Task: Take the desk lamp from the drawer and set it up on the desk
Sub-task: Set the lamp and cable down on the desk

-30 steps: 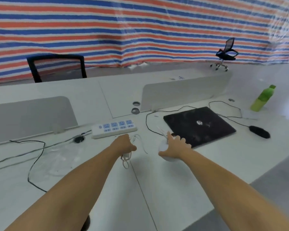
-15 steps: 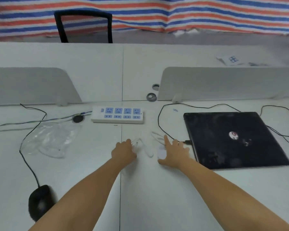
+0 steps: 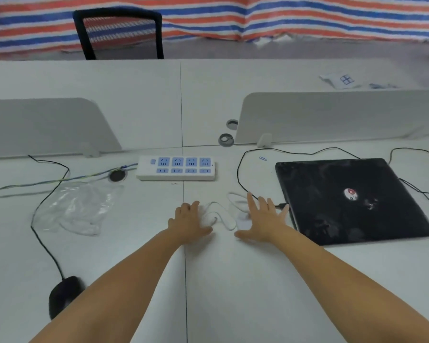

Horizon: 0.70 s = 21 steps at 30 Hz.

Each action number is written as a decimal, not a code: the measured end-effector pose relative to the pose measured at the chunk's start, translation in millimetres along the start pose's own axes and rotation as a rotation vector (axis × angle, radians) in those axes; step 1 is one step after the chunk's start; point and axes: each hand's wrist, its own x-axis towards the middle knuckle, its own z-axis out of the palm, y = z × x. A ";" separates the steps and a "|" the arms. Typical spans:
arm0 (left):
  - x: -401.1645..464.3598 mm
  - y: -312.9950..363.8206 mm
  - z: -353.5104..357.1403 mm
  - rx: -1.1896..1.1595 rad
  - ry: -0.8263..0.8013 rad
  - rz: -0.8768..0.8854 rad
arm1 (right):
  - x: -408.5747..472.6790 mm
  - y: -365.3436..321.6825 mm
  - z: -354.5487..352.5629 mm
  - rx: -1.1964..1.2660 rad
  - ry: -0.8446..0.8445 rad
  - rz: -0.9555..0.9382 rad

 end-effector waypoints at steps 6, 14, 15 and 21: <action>-17.5 -60.1 -32.6 -0.477 0.290 -0.040 | -20.0 -48.1 -49.8 0.150 0.341 -0.333; -51.4 -104.0 -11.6 -0.519 0.318 -0.096 | 2.0 -111.3 -1.6 -0.349 0.024 -0.623; -54.2 -107.0 -7.9 -0.530 0.313 -0.099 | 4.6 -112.5 1.6 -0.362 0.028 -0.625; -57.2 -121.8 0.9 -0.499 0.296 -0.067 | 3.6 -126.2 -36.0 0.003 0.074 -0.617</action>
